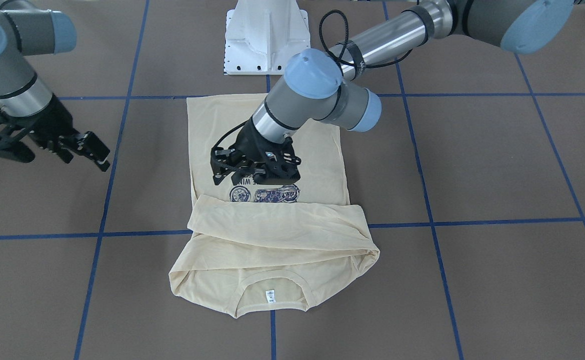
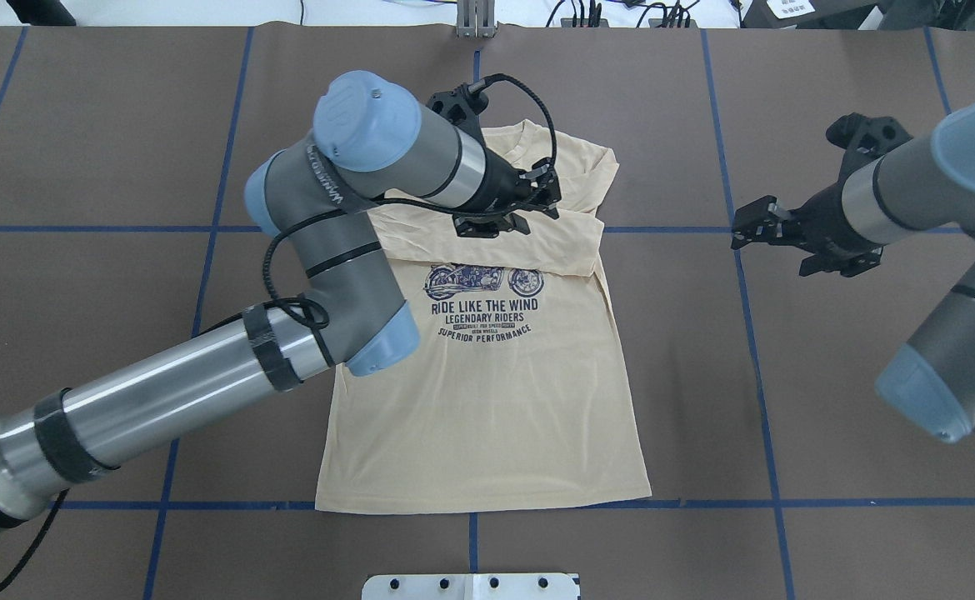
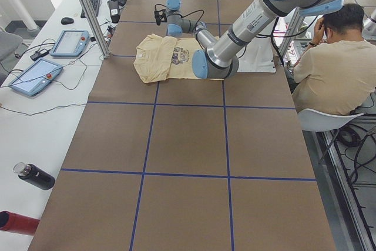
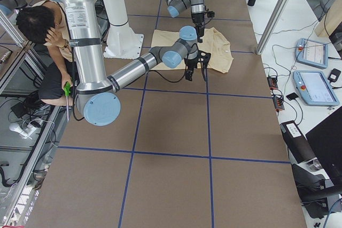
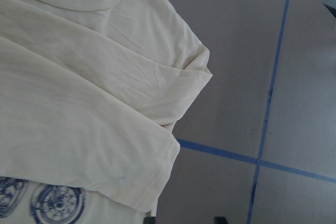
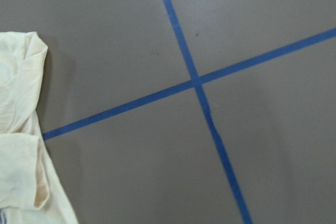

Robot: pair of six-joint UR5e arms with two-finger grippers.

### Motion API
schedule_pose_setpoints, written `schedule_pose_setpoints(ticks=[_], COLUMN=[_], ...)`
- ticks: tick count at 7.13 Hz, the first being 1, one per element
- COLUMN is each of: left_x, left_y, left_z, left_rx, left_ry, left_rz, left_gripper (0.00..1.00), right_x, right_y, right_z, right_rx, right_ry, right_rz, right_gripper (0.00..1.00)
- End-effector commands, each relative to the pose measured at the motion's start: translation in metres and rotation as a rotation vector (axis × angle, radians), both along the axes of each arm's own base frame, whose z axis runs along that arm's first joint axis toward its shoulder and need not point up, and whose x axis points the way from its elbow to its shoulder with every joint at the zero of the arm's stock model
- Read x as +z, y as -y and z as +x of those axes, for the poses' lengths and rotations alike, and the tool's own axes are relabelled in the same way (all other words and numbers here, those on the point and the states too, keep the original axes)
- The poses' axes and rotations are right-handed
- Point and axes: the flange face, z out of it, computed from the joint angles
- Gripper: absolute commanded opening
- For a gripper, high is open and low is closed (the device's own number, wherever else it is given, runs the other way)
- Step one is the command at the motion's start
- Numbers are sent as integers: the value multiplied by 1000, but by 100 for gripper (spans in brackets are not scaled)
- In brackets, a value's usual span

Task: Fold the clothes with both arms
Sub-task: 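Release the sleeve with the left gripper while the right gripper moves to the hem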

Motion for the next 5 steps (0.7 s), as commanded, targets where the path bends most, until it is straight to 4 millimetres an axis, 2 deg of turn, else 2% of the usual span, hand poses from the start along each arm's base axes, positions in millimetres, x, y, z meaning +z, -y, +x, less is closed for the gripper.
schedule_pose_setpoints(ticks=[1, 2, 3, 4, 5], left_x=[62, 89, 104, 118, 122], left_y=[-27, -32, -23, -13, -10], left_z=[-76, -113, -149, -177, -184], left_rx=[12, 22, 20, 19, 12], left_ry=[8, 25, 36, 47, 51], left_rz=[71, 115, 147, 141, 140], left_gripper=[48, 47, 47, 48, 48], right_x=[-39, -40, -34, -33, -27], right_y=[-91, -136, -186, -210, -226], right_z=[-75, -105, -139, -153, -164], right_rx=[58, 56, 89, 121, 153], right_ry=[56, 54, 32, 36, 30], right_rz=[-88, -119, -114, -147, -164], right_gripper=[100, 99, 99, 99, 97])
